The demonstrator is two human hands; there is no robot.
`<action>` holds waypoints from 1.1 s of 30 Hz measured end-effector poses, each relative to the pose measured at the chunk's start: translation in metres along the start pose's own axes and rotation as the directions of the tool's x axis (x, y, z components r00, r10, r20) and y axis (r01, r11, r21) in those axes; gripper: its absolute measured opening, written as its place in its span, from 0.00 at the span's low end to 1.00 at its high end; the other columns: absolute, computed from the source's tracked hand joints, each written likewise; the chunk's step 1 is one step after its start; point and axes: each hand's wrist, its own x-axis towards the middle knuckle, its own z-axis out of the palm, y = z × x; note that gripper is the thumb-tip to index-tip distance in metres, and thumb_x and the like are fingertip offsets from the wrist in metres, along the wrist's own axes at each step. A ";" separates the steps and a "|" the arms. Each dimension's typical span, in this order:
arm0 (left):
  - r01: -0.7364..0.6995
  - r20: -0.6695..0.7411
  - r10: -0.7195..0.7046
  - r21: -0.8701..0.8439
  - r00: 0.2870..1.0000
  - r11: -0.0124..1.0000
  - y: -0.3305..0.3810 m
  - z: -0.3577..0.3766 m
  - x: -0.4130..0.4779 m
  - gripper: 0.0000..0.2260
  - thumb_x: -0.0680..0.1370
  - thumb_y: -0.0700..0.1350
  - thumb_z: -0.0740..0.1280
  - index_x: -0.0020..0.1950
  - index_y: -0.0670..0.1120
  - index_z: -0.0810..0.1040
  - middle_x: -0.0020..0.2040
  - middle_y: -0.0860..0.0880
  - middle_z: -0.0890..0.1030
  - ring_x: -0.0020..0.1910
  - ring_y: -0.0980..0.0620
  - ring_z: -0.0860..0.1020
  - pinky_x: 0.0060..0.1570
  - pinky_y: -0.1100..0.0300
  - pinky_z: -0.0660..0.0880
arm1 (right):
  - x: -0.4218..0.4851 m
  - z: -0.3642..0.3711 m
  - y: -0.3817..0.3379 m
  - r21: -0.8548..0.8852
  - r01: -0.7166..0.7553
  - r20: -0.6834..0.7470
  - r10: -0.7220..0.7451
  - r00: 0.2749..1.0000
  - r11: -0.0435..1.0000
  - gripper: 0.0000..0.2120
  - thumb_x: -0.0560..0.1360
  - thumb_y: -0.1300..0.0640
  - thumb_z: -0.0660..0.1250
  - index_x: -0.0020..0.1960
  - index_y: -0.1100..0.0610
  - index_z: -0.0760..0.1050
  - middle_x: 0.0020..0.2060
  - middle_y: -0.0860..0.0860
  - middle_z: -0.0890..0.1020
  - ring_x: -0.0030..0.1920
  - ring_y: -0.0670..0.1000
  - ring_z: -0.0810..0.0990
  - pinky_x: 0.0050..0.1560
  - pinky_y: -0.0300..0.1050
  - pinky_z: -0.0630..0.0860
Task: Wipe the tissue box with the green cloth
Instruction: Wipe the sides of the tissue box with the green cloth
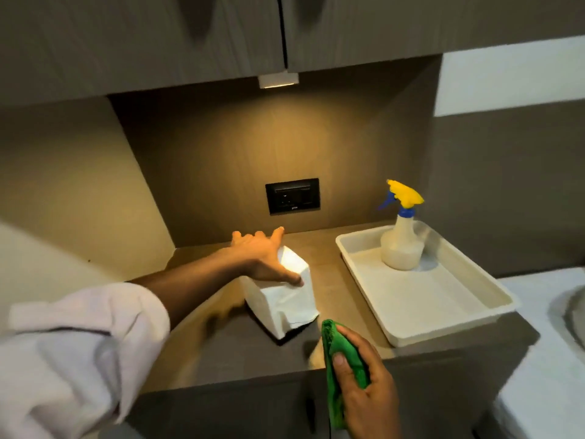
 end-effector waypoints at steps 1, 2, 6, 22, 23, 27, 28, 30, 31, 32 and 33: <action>0.084 0.020 -0.084 -0.013 0.996 0.996 0.006 -0.001 0.004 0.56 0.54 0.82 0.56 0.75 0.53 0.53 0.69 0.40 0.72 0.66 0.37 0.70 0.62 0.38 0.61 | 0.006 -0.003 0.003 0.014 0.004 0.017 -0.004 1.000 1.000 0.20 0.72 0.62 0.71 0.53 0.38 0.80 0.57 0.44 0.82 0.57 0.41 0.79 0.57 0.35 0.74; 0.177 0.049 -0.175 -0.020 0.983 0.984 0.011 -0.002 0.008 0.55 0.54 0.82 0.55 0.74 0.52 0.56 0.69 0.41 0.72 0.67 0.37 0.69 0.62 0.37 0.61 | 0.011 -0.006 0.005 0.035 0.001 0.034 -0.002 0.999 0.999 0.21 0.72 0.63 0.71 0.53 0.37 0.80 0.57 0.44 0.82 0.56 0.40 0.79 0.56 0.33 0.74; 0.480 0.282 -0.439 -0.095 0.853 0.872 0.020 -0.011 0.019 0.54 0.57 0.80 0.58 0.73 0.47 0.62 0.71 0.41 0.70 0.69 0.35 0.67 0.68 0.35 0.60 | 0.029 -0.003 0.005 0.090 -0.034 0.136 0.022 0.991 0.995 0.21 0.74 0.62 0.68 0.55 0.35 0.77 0.58 0.41 0.79 0.56 0.37 0.77 0.55 0.36 0.75; -0.012 0.312 0.035 -0.074 0.949 0.997 -0.031 0.001 0.027 0.38 0.76 0.68 0.45 0.77 0.46 0.38 0.80 0.45 0.45 0.78 0.43 0.47 0.75 0.42 0.48 | 0.063 0.094 0.002 0.143 0.027 -0.073 -0.017 0.997 0.989 0.20 0.78 0.55 0.62 0.62 0.33 0.66 0.68 0.47 0.69 0.64 0.39 0.71 0.48 0.32 0.78; -0.234 0.223 0.241 -0.056 0.945 0.971 -0.041 0.009 0.029 0.35 0.78 0.66 0.43 0.76 0.48 0.35 0.79 0.48 0.40 0.78 0.47 0.41 0.76 0.43 0.43 | 0.063 0.100 0.002 0.122 0.025 -0.112 -0.011 0.994 0.992 0.20 0.78 0.54 0.62 0.61 0.30 0.65 0.69 0.47 0.68 0.66 0.45 0.70 0.54 0.41 0.80; -0.669 -0.056 0.667 -0.038 0.743 0.743 -0.066 0.032 0.037 0.28 0.80 0.60 0.41 0.76 0.53 0.37 0.79 0.53 0.36 0.76 0.56 0.34 0.75 0.47 0.37 | 0.050 0.136 0.003 0.033 -0.017 -0.277 0.025 0.961 0.999 0.24 0.78 0.50 0.60 0.66 0.27 0.56 0.75 0.42 0.59 0.74 0.50 0.60 0.66 0.62 0.71; -0.723 -0.086 0.718 -0.034 0.690 0.690 -0.066 0.035 0.041 0.27 0.80 0.59 0.41 0.77 0.54 0.37 0.79 0.53 0.37 0.76 0.56 0.34 0.75 0.48 0.37 | 0.042 0.149 0.005 0.019 -0.034 -0.313 0.038 0.949 0.999 0.26 0.79 0.50 0.59 0.67 0.28 0.53 0.76 0.41 0.55 0.76 0.49 0.56 0.69 0.63 0.68; -0.778 -0.100 0.772 -0.046 0.627 0.626 -0.063 0.036 0.046 0.27 0.80 0.59 0.41 0.77 0.54 0.38 0.79 0.52 0.39 0.76 0.56 0.35 0.75 0.49 0.37 | 0.024 0.176 0.006 0.014 -0.084 -0.342 0.084 0.936 0.996 0.26 0.79 0.49 0.57 0.67 0.26 0.48 0.77 0.38 0.48 0.77 0.48 0.52 0.71 0.63 0.65; -0.786 -0.102 0.780 -0.069 0.618 0.614 -0.064 0.035 0.047 0.27 0.80 0.59 0.41 0.77 0.53 0.39 0.79 0.52 0.39 0.76 0.56 0.35 0.75 0.49 0.37 | 0.014 0.190 0.004 0.016 -0.111 -0.341 0.110 0.934 0.994 0.27 0.78 0.47 0.56 0.67 0.24 0.46 0.76 0.36 0.46 0.77 0.47 0.52 0.71 0.63 0.65; -0.788 -0.107 0.781 -0.087 0.615 0.609 -0.064 0.035 0.047 0.27 0.80 0.58 0.42 0.77 0.52 0.39 0.79 0.51 0.40 0.76 0.56 0.36 0.76 0.49 0.38 | 0.006 0.201 0.000 0.030 -0.119 -0.343 0.122 0.931 0.992 0.28 0.77 0.46 0.55 0.66 0.22 0.46 0.76 0.33 0.45 0.77 0.46 0.52 0.71 0.61 0.65; -0.786 -0.114 0.778 -0.101 0.618 0.610 -0.065 0.035 0.048 0.27 0.81 0.57 0.43 0.77 0.51 0.40 0.79 0.50 0.40 0.77 0.56 0.36 0.76 0.48 0.39 | 0.003 0.209 -0.005 0.048 -0.108 -0.352 0.118 0.928 0.993 0.28 0.76 0.46 0.55 0.66 0.22 0.47 0.75 0.30 0.44 0.77 0.44 0.51 0.72 0.59 0.65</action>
